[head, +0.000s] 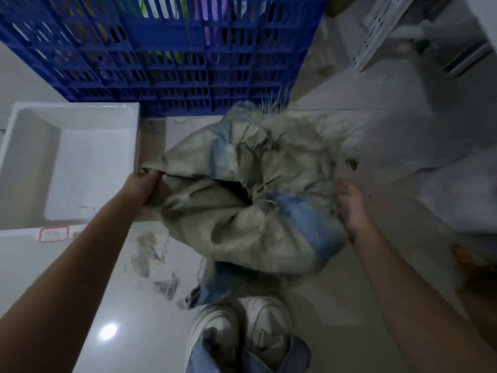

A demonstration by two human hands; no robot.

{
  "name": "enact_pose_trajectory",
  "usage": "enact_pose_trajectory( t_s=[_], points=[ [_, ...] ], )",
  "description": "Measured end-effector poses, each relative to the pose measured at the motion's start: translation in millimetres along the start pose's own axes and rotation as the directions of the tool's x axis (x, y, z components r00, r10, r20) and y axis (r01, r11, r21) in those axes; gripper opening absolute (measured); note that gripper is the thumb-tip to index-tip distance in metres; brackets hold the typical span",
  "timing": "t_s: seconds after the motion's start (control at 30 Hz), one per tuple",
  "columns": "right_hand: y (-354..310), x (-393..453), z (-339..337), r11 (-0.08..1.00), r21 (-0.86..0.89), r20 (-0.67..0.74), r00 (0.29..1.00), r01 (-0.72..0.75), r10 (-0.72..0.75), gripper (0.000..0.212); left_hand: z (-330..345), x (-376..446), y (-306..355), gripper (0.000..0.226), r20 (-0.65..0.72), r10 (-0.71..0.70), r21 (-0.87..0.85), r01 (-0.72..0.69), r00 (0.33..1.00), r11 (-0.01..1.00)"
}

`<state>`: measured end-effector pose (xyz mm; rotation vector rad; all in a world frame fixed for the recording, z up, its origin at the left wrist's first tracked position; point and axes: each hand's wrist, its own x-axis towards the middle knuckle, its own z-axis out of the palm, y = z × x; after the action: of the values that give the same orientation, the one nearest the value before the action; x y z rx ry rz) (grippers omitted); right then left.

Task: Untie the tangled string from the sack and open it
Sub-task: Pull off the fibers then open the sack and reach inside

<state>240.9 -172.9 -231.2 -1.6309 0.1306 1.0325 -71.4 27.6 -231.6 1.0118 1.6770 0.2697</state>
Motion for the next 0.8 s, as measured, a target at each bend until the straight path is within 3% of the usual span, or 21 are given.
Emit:
enact_pose_trajectory(
  t_s=[0.07,0.1,0.13,0.2,0.27,0.33,0.4,0.47,0.5,0.53,0.57,0.63,0.7,0.8],
  points=[
    [8,-3,2,0.981,-0.192,-0.004,1.000,-0.030,0.030,0.039,1,-11,-3,0.053,-0.149,0.144,0.314,-0.091,0.978,0.945],
    [12,-6,0,0.937,-0.345,-0.050,0.996,0.053,-0.075,0.033,2,-22,-3,0.059,-0.167,0.241,0.429,-0.150,0.956,0.891],
    [11,-7,0,0.846,-0.495,-0.111,0.951,0.198,-0.288,0.025,6,-33,-2,0.062,-0.165,0.352,0.529,-0.219,0.921,0.820],
    [-4,-15,6,0.620,-0.678,-0.114,0.776,0.396,-0.621,0.030,20,-57,14,0.062,-0.137,0.608,0.630,-0.405,0.782,0.663],
    [-28,-31,32,0.358,-0.786,0.045,0.625,0.504,-0.780,0.051,42,-69,36,0.069,-0.022,0.779,0.706,-0.542,0.627,0.456],
    [-49,-32,67,0.132,-0.825,0.274,0.594,0.549,-0.757,0.070,64,-58,58,0.085,0.162,0.760,0.780,-0.554,0.629,0.292],
    [-60,-16,101,-0.157,-0.859,0.481,0.661,0.488,-0.577,0.092,84,-37,72,0.098,0.343,0.645,0.849,-0.519,0.683,0.097],
    [-59,8,120,-0.416,-0.813,0.551,0.768,0.407,-0.326,0.107,99,-16,73,0.100,0.489,0.566,0.855,-0.492,0.664,-0.162],
    [-55,21,123,-0.521,-0.771,0.542,0.807,0.367,-0.233,0.109,104,-7,70,0.096,0.539,0.533,0.836,-0.493,0.652,-0.242],
    [-48,32,122,-0.597,-0.730,0.521,0.836,0.332,-0.173,0.106,106,0,66,0.087,0.564,0.512,0.821,-0.508,0.648,-0.260],
    [-41,42,118,-0.623,-0.716,0.505,0.850,0.316,-0.150,0.096,106,6,62,0.074,0.570,0.516,0.812,-0.534,0.640,-0.234],
    [-30,55,104,-0.511,-0.778,0.512,0.840,0.366,-0.177,0.061,104,16,54,0.048,0.537,0.604,0.788,-0.605,0.588,-0.112],
    [-29,58,93,-0.269,-0.847,0.515,0.832,0.458,-0.207,0.038,97,17,54,0.031,0.446,0.695,0.747,-0.662,0.564,0.058],
    [-55,47,91,0.201,-0.870,0.413,0.888,0.450,-0.203,0.030,79,5,74,0.027,0.289,0.723,0.603,-0.706,0.627,0.372]
  ],
)
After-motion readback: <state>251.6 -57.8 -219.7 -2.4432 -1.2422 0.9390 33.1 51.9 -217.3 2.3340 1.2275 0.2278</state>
